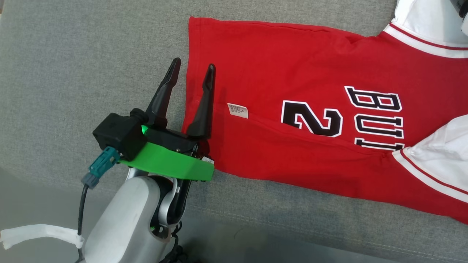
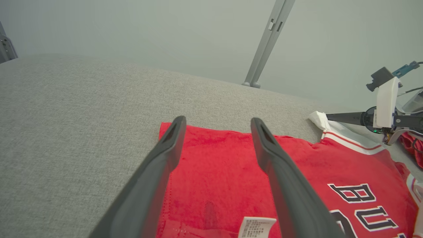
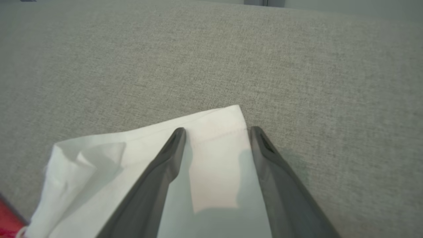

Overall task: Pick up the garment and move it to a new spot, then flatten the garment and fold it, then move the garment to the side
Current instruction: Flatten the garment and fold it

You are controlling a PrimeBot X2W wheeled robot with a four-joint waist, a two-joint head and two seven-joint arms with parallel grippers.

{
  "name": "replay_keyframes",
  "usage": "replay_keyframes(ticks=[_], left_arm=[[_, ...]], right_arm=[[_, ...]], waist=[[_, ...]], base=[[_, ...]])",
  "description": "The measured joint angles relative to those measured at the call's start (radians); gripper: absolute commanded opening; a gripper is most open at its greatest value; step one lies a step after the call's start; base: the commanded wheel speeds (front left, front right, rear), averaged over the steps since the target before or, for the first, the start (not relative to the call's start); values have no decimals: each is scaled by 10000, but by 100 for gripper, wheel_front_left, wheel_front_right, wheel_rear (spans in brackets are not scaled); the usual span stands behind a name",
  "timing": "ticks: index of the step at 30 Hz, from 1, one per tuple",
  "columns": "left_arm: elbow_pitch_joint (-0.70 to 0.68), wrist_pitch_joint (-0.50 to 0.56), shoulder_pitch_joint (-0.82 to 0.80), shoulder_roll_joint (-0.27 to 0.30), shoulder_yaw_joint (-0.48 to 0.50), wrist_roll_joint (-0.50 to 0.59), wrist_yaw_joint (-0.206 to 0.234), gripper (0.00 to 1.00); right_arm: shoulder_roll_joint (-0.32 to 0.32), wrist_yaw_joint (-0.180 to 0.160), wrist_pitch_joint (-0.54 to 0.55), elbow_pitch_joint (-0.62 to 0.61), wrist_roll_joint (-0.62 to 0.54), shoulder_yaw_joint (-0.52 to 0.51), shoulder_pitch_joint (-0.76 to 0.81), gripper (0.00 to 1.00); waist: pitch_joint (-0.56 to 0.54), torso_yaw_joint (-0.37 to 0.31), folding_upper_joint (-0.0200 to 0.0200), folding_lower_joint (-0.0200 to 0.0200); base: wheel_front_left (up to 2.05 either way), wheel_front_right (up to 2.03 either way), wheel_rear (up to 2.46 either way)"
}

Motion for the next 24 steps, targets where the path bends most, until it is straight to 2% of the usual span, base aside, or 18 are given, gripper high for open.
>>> replay_keyframes(ticks=[9, 12, 14, 18, 20, 21, 24], left_arm=[[94, -65, -15, -38, -58, -25, 0, 100], [125, -86, -22, -46, -63, -25, 0, 100], [155, -94, -25, -50, -54, -27, 0, 100], [267, -173, -26, -58, 35, -27, 4, 100], [311, -174, -26, -58, 48, -25, 4, 100], [351, -176, -26, -59, 50, -25, 4, 100], [407, -184, -26, -61, 67, -25, 4, 100]], right_arm=[[-75, 88, -98, 692, -291, 86, -510, 98], [-10, 105, -96, 884, -291, 125, -642, 80], [38, 182, -94, 965, -314, 199, -692, 49], [263, 364, -82, 1139, -428, 472, -818, 34], [362, 437, -82, 1223, -449, 558, -830, 14], [408, 491, -90, 1273, -502, 648, -852, 0], [472, 531, -167, 1400, -583, 681, -897, 0]], waist=[[100, 118, 0, -1], [108, 149, 0, -1], [100, 154, 0, -1], [30, 86, 0, -1], [-25, 27, 0, 0], [-85, -37, 0, -1], [-176, -144, 0, -1]], base=[[0, 0, 0], [0, 0, 0], [0, 0, 0], [0, 0, 0], [0, 0, 0], [0, 0, 0], [0, 0, 0]])
